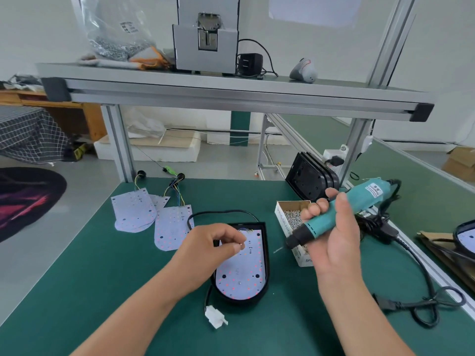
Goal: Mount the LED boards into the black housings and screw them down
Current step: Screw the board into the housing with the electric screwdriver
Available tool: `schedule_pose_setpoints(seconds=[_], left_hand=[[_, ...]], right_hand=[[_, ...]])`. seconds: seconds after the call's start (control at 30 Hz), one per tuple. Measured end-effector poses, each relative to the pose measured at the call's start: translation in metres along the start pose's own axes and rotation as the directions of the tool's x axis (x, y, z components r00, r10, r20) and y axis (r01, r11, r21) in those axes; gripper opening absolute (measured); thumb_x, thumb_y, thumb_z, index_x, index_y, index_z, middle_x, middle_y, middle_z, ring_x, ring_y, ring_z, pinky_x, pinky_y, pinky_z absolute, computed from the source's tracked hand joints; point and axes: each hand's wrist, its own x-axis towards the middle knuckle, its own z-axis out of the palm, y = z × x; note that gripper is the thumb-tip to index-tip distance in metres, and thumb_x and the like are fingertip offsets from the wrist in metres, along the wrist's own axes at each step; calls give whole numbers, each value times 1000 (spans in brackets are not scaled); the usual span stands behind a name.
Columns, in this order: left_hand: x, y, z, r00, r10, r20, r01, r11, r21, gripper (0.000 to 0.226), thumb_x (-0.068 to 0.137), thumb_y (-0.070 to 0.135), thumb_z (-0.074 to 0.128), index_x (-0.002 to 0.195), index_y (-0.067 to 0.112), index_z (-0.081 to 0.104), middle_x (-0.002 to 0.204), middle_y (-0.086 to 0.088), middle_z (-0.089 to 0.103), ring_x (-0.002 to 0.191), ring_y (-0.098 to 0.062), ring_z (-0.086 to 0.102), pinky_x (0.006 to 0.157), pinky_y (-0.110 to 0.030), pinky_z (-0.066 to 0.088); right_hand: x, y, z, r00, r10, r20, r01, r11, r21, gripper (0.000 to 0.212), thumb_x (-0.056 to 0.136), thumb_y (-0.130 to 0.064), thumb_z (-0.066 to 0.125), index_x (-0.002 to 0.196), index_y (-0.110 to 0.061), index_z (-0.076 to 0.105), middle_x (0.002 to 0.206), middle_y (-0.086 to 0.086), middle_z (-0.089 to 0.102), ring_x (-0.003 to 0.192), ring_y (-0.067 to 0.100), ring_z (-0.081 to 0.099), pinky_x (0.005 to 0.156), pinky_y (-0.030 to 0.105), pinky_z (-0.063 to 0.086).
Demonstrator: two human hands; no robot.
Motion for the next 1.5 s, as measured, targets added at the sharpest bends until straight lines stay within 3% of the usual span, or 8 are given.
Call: schedule_pose_setpoints(seconds=[0.1,0.3,0.6,0.83,1.07,1.27,1.5], left_hand=[[-5,-5,4,999,9,-49,-10,999,-31,19,92,20,81,92,38,77,92,6,76,85,-6,68,77,-16,51],[-10,-7,14,999,-4,-41,2,999,-44,19,92,20,81,89,38,75,98,11,76,94,-8,71,79,-22,57],[-10,-8,13,999,1,-36,-4,998,-67,21,91,22,83,90,42,74,96,13,75,89,-11,71,75,-13,54],[-10,-12,14,1000,17,-14,-18,998,-53,17,91,26,83,95,41,74,99,14,75,93,-9,71,84,-29,59],[-9,-15,15,1000,12,-14,-13,999,-49,13,87,35,82,97,41,75,99,13,75,96,-4,70,90,-34,57],[-8,-18,18,1000,-3,-21,2,999,-34,17,90,29,83,96,43,74,97,18,75,91,2,69,81,-22,49],[-7,-18,17,1000,-12,-28,11,1000,-29,15,90,32,82,97,42,74,97,18,75,88,1,69,80,-23,50]], right_hand=[[-5,4,23,1000,-8,24,7,999,31,28,95,-35,74,108,-15,59,82,0,52,73,15,54,74,30,52],[-8,20,44,999,11,36,-11,1000,13,17,103,-29,65,108,-14,58,80,1,50,68,17,53,70,31,51],[-14,27,34,999,30,32,-29,999,-27,18,103,-29,64,110,-14,57,80,1,51,68,18,54,73,32,53],[-14,29,32,999,28,39,-26,999,-39,16,105,-27,62,110,-13,57,80,2,50,68,18,54,73,33,53],[-15,30,31,998,29,58,-27,999,-39,14,105,-26,62,109,-13,58,79,3,50,68,19,54,73,33,53],[-15,31,31,997,34,70,-31,999,-45,13,104,-27,63,107,-14,60,79,2,51,68,19,54,74,33,54],[-14,30,31,997,30,72,-28,999,-29,13,104,-26,63,107,-14,60,79,2,51,68,18,54,73,33,54]])
